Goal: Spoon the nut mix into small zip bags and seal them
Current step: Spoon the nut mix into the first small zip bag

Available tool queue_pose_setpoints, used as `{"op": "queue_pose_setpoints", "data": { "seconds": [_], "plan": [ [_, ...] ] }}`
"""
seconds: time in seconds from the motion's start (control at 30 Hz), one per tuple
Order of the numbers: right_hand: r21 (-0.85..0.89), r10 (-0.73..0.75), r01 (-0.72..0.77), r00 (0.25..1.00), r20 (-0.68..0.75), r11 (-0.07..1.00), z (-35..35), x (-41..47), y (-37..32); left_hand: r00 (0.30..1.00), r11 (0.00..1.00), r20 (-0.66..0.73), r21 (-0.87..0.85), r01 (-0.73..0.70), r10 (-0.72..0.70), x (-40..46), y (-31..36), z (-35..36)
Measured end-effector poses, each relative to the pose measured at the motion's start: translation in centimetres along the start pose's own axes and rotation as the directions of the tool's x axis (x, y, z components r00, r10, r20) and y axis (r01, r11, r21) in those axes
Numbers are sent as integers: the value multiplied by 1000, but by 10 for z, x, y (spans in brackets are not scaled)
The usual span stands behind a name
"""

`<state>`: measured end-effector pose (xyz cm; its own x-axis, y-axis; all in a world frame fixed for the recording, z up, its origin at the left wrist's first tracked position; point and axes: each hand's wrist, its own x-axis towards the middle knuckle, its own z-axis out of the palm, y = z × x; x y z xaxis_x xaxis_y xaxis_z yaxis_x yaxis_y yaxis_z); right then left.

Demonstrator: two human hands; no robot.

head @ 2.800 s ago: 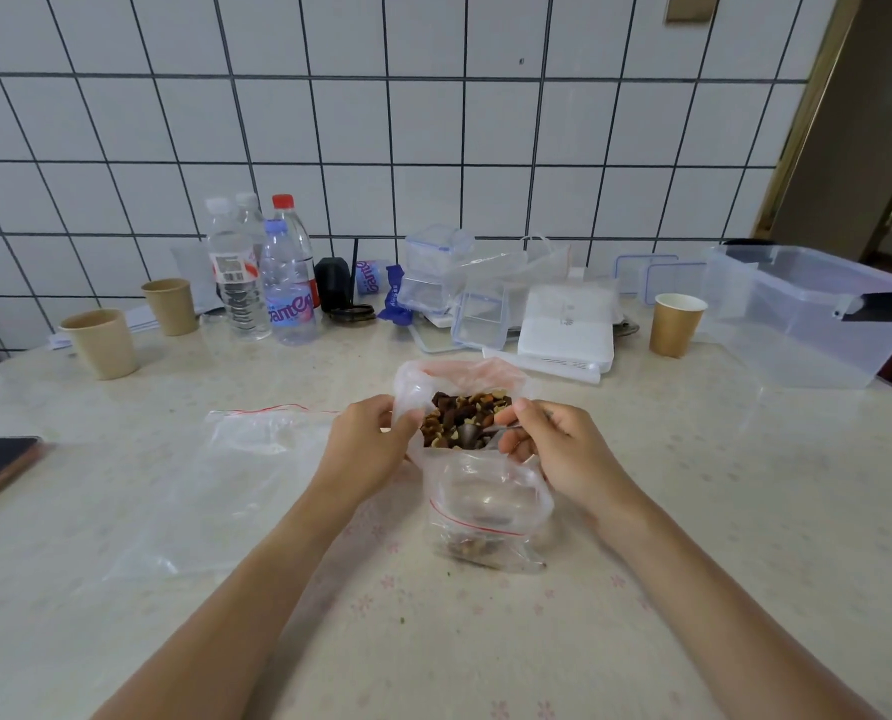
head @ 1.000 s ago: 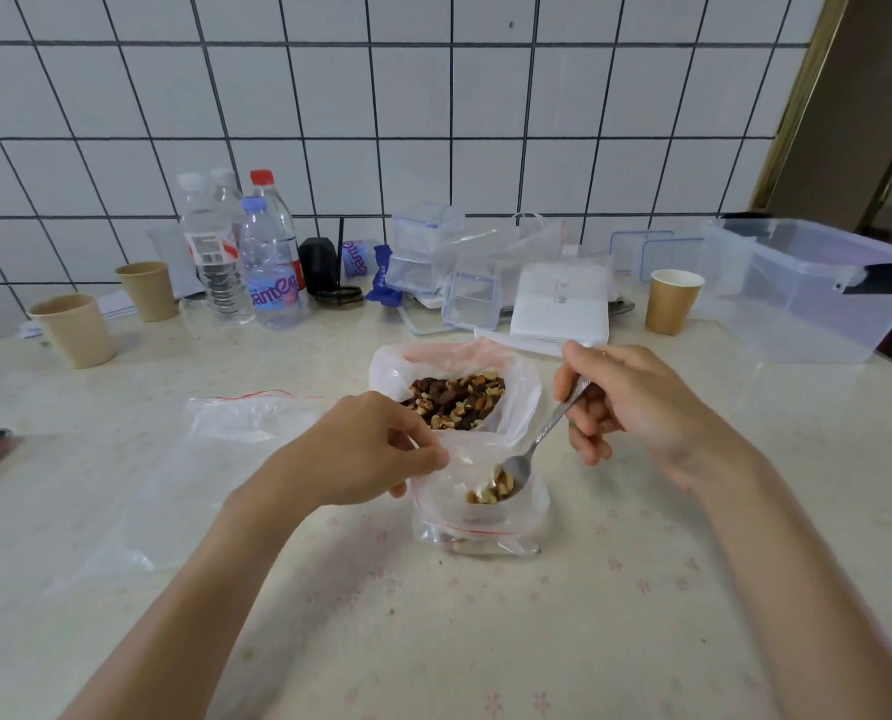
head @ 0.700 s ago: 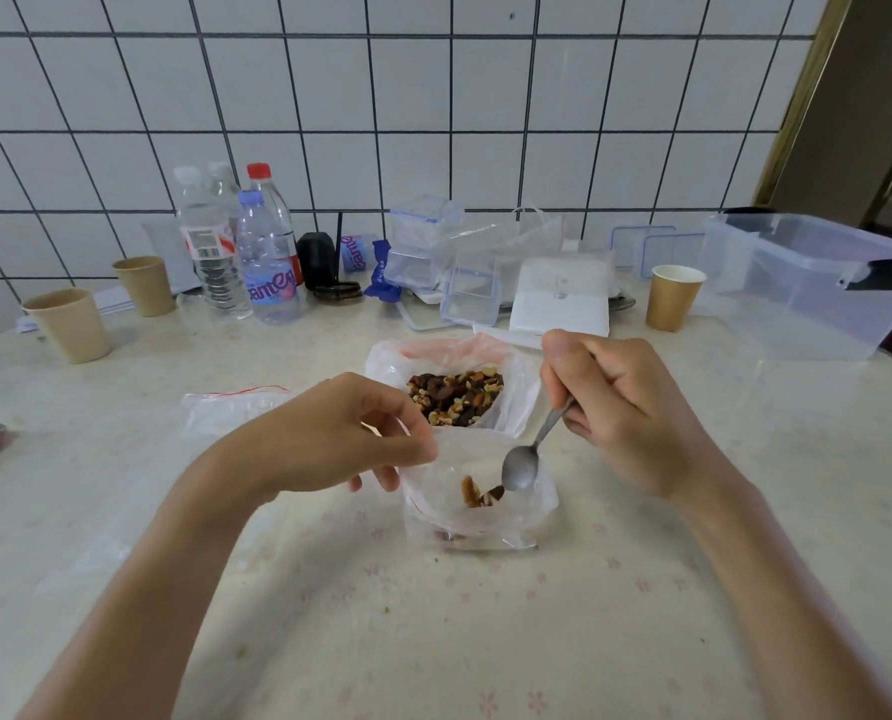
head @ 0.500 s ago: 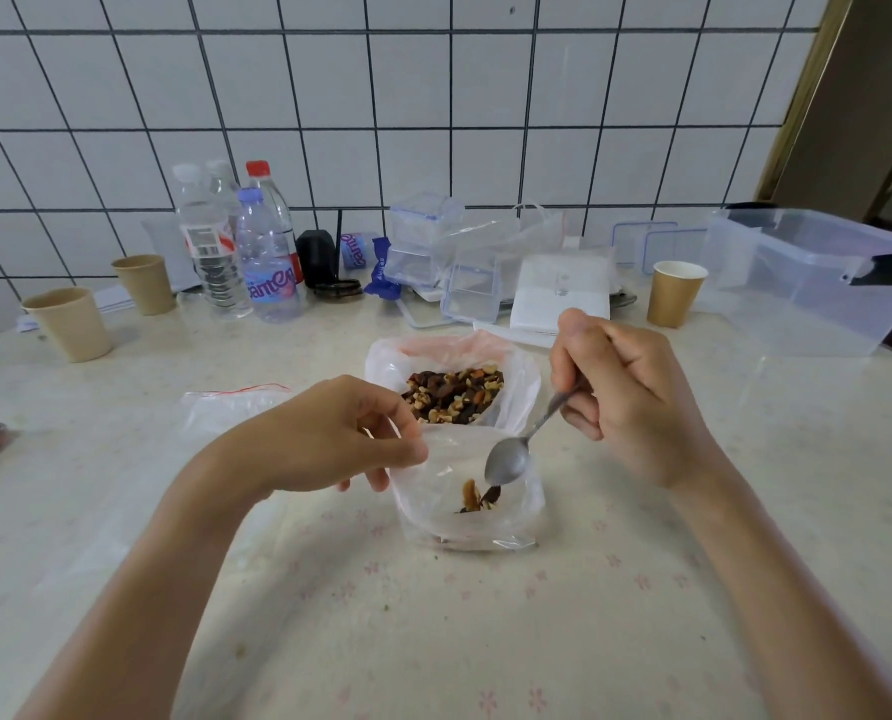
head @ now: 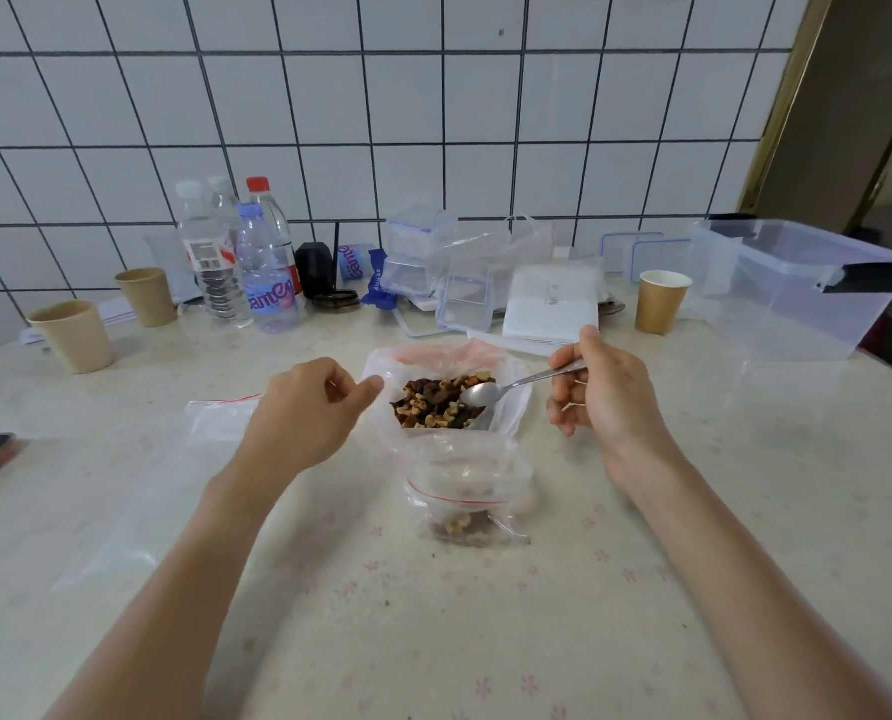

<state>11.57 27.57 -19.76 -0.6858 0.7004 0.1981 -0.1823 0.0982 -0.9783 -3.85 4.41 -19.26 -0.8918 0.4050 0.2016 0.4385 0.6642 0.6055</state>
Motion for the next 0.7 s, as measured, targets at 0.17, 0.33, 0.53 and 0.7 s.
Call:
{"op": "queue_pose_setpoints", "data": {
  "seconds": [0.17,0.33,0.53,0.7],
  "plan": [
    [-236,-150,160,987,60,959,8,-5,8,992,1000,-125,-23,13,-16,6,-12,20],
    [-289,-208,255,961,182,923,14,-11,14,999,985,-39,-173,-9,2,5,-14,31],
    [-284,-94,177,955,281,942,23,-11,24,994,978,-43,-178,-108,102,2,-11,38],
    [-159,-16,64,957,289,985,26,-11,21,989,964,-86,-228,-136,120,0,-7,38]
  ]
}}
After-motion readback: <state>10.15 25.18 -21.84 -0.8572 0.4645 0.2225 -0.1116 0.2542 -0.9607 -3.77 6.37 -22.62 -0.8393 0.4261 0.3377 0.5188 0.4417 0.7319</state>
